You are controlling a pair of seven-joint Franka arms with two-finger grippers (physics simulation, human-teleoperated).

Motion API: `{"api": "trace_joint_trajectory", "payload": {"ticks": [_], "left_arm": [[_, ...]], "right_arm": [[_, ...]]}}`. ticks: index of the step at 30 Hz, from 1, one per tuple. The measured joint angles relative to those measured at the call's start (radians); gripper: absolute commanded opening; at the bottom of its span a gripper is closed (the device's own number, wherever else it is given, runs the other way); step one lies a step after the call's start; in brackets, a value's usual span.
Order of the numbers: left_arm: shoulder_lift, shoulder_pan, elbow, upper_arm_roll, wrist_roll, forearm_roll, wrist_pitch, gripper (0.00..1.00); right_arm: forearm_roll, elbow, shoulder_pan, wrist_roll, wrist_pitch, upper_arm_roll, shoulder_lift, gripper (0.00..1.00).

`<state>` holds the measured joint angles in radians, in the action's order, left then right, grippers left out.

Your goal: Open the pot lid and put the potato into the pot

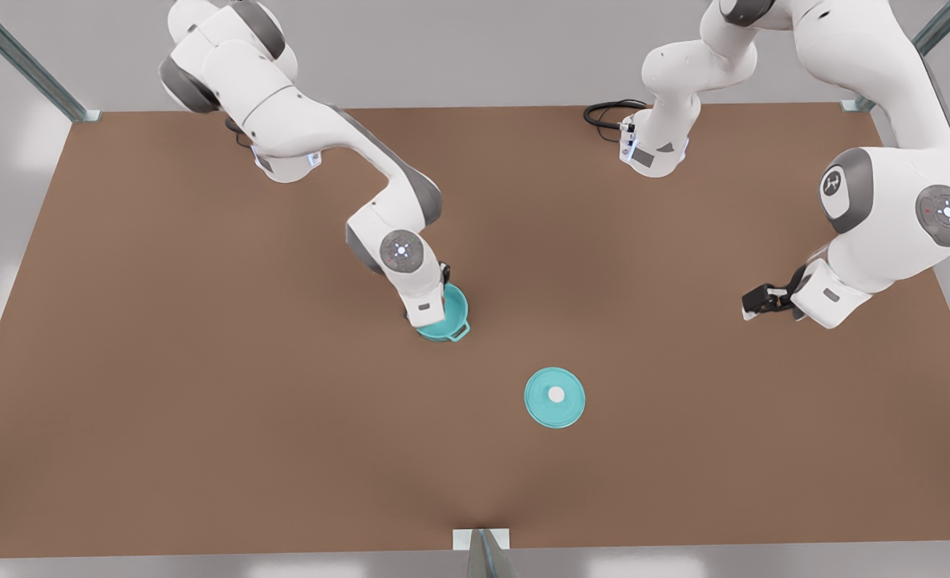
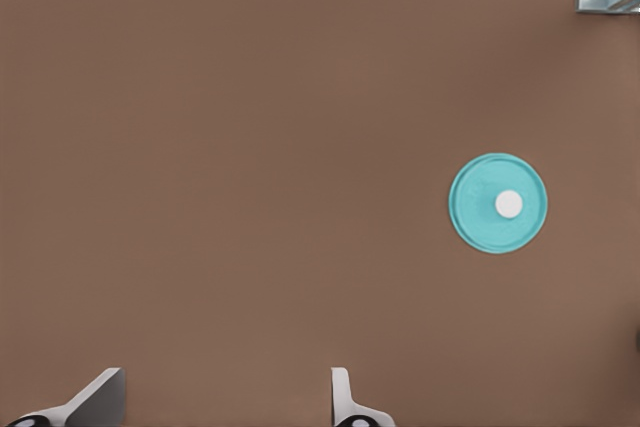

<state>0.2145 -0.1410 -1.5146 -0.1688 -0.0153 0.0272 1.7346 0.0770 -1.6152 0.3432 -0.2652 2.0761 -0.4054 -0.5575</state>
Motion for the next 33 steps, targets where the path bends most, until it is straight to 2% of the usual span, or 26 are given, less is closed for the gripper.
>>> {"api": "trace_joint_trajectory", "payload": {"ticks": [7, 16, 17, 19, 23, 26, 29, 33], "left_arm": [[0.004, -0.017, -0.001, 0.000, 0.015, 0.004, 0.020, 1.00], [0.011, -0.017, -0.002, 0.000, 0.027, 0.004, 0.027, 1.00], [0.011, -0.017, -0.002, 0.000, 0.028, 0.004, 0.028, 1.00], [0.011, -0.017, -0.002, 0.000, 0.030, 0.004, 0.028, 1.00], [0.011, -0.018, -0.002, -0.001, 0.033, 0.004, 0.028, 1.00], [0.012, -0.017, -0.002, -0.001, 0.035, 0.004, 0.028, 1.00], [0.048, -0.016, 0.052, -0.002, 0.036, 0.010, 0.032, 1.00], [0.086, -0.014, 0.087, -0.002, 0.038, 0.040, 0.035, 1.00]], "right_arm": [[0.000, 0.026, 0.089, 0.005, 0.038, 0.117, -0.105, 0.49], [-0.018, 0.027, 0.112, 0.015, 0.068, 0.126, -0.117, 0.50], [-0.020, 0.027, 0.113, 0.016, 0.069, 0.126, -0.117, 0.53], [-0.022, 0.027, 0.114, 0.022, 0.075, 0.126, -0.117, 1.00], [-0.025, 0.045, 0.107, 0.033, 0.076, 0.133, -0.073, 1.00], [-0.010, 0.141, -0.104, 0.037, -0.056, 0.157, 0.101, 1.00], [0.048, 0.224, -0.308, 0.029, -0.179, 0.160, 0.122, 1.00], [0.100, 0.287, -0.399, 0.042, -0.265, 0.165, 0.125, 1.00]]}}
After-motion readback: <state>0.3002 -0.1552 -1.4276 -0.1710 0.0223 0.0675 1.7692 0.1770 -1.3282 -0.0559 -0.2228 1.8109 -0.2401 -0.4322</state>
